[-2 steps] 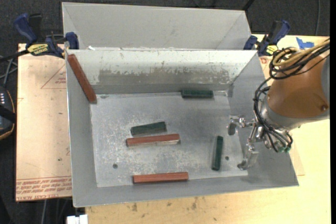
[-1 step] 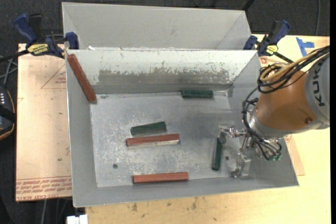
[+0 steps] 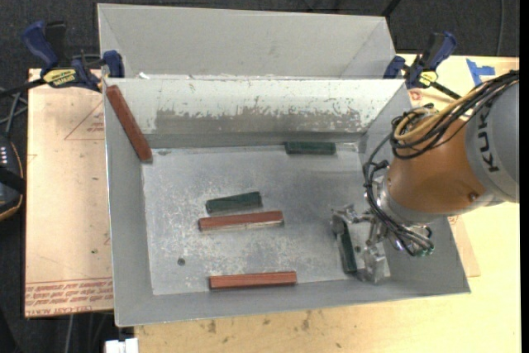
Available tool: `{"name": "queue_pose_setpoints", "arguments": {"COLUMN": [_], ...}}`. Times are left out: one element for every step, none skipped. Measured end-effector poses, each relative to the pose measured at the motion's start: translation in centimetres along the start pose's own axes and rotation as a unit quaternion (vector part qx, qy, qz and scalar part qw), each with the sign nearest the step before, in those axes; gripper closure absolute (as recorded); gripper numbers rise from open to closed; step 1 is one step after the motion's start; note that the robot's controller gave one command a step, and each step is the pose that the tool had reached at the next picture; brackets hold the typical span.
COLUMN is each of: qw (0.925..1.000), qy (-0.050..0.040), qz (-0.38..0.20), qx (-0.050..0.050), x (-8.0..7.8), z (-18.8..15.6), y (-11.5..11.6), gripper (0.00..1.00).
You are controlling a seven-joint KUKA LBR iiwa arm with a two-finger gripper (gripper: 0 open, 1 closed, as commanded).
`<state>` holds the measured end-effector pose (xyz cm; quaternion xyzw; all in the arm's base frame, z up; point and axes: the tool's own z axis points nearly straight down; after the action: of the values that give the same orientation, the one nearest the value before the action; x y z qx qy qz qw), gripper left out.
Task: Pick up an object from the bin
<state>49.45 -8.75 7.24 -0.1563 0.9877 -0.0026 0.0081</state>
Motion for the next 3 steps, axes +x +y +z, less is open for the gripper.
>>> {"name": "queue_pose_setpoints", "arguments": {"qw": [0.9991, 0.9951, 0.9951], "qy": [0.0064, 0.0059, 0.0058], "qz": [-0.041, 0.099, 0.098], "qx": [-0.005, -0.003, -0.003], "x": [-3.6, -1.5, -1.5], "z": [-0.2, 0.3, 0.3], "y": [1.8, -7.2, -7.2], "gripper": [0.00, 1.00, 0.00]}}
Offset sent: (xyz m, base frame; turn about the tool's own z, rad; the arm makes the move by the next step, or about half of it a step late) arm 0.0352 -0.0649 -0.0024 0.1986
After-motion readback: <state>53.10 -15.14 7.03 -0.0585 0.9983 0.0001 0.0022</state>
